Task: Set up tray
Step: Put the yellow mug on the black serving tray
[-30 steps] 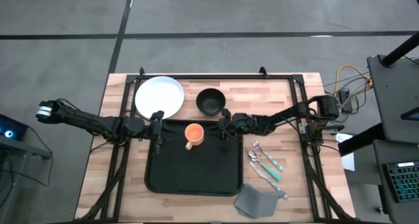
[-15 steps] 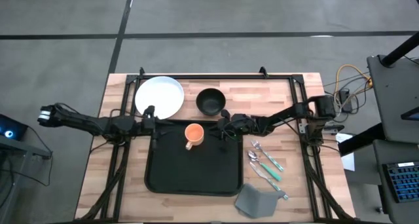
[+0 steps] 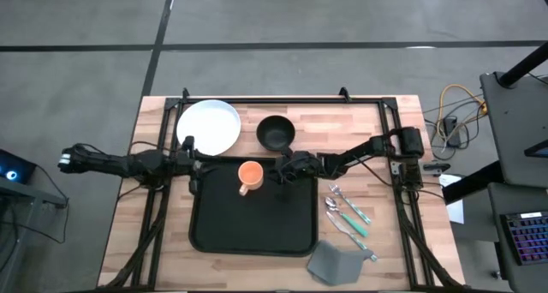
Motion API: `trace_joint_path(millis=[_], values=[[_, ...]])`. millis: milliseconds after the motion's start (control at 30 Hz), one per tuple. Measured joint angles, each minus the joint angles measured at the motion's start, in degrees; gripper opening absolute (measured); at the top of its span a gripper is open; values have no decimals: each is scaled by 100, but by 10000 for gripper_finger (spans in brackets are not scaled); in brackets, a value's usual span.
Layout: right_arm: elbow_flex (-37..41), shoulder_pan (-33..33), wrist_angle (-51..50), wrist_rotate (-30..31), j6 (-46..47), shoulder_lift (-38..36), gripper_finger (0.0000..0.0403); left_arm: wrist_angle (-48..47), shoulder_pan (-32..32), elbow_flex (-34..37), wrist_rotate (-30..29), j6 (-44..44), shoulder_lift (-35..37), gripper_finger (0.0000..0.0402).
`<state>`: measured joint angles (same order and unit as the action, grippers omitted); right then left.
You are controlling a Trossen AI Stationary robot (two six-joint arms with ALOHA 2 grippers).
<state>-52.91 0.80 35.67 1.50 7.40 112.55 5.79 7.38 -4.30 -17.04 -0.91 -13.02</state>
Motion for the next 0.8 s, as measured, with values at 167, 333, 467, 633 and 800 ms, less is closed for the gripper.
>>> trace_joint_path(millis=[167, 333, 467, 633, 800], values=[[-376, -1, -143, -4, 2, 281, 68, -259, 2, 146, 195, -63, 470, 117], [-862, 10, -370, -4, -2, 528, 73, -202, 7, 320, 350, -170, 982, 117], [-1278, 33, -543, -5, -1, 745, 79, -302, 4, 356, 358, -183, 1303, 117], [-1736, 119, -549, -16, 43, 1138, 85, -312, 4, 358, 442, -206, 1241, 117], [-2007, 239, -551, -23, 210, 1370, 85, -320, 4, 361, 470, -218, 1070, 117]])
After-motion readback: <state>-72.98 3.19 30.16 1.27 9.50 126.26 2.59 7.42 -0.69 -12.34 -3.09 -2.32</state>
